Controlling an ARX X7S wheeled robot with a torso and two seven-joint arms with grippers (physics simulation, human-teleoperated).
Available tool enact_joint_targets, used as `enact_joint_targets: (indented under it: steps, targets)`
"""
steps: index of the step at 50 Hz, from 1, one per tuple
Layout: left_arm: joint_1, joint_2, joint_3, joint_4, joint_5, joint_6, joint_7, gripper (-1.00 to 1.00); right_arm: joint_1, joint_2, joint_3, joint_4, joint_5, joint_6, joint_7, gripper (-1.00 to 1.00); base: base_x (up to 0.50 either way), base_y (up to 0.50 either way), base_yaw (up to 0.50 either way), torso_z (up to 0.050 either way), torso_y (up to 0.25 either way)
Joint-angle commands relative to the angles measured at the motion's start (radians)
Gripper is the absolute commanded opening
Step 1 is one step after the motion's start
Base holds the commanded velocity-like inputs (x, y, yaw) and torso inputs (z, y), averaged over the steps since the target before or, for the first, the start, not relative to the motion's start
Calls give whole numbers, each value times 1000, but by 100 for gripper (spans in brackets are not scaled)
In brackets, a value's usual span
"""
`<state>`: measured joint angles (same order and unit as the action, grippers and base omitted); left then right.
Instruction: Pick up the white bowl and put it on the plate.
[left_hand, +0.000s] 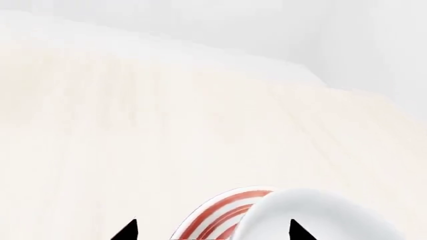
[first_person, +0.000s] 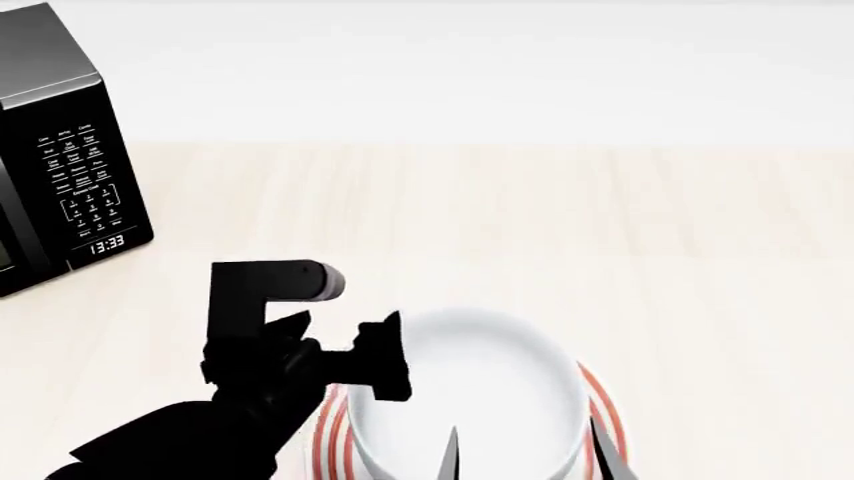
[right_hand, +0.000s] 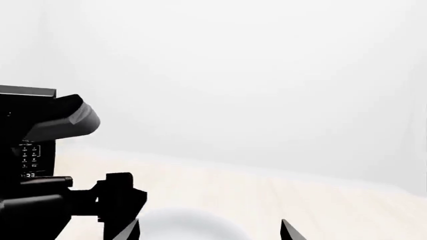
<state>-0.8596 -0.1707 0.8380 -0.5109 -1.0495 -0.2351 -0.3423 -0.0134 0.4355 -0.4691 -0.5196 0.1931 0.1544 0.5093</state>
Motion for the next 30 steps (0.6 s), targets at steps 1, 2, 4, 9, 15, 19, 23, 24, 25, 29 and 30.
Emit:
enact_joint_targets:
  steps: [1,2,4,9,15,19,23,24,25,29,30]
  targets:
    - [40,-135,17,293,103,55,-139,100,-1,15,13,-62,3,30,17,100,0,0,0,0,0]
    - [44,-142,18,308,106,59,-142,100,-1,16,15,-67,2,33,20,100,0,0,0,0,0]
    - [58,-167,16,356,132,79,-170,100,-1,20,19,-82,1,39,24,100,0,0,0,0,0]
    - [91,-208,15,429,164,109,-206,100,-5,30,29,-117,4,53,34,100,0,0,0,0,0]
    - [126,-266,22,541,252,151,-276,100,-7,41,41,-168,6,80,48,100,0,0,0,0,0]
    - [155,-307,28,626,300,168,-320,100,-6,49,47,-209,7,99,56,100,0,0,0,0,0]
    - [179,-352,46,729,347,162,-363,100,-6,57,51,-261,7,126,66,100,0,0,0,0,0]
    - [186,-361,45,745,350,164,-370,100,-5,59,51,-273,7,132,69,100,0,0,0,0,0]
    - [198,-371,44,763,349,168,-378,100,-3,61,52,-292,6,144,72,100,0,0,0,0,0]
    - [222,-394,49,805,386,179,-405,100,1,66,50,-335,4,167,78,100,0,0,0,0,0]
    - [227,-397,49,810,389,181,-408,100,1,66,50,-342,4,171,80,100,0,0,0,0,0]
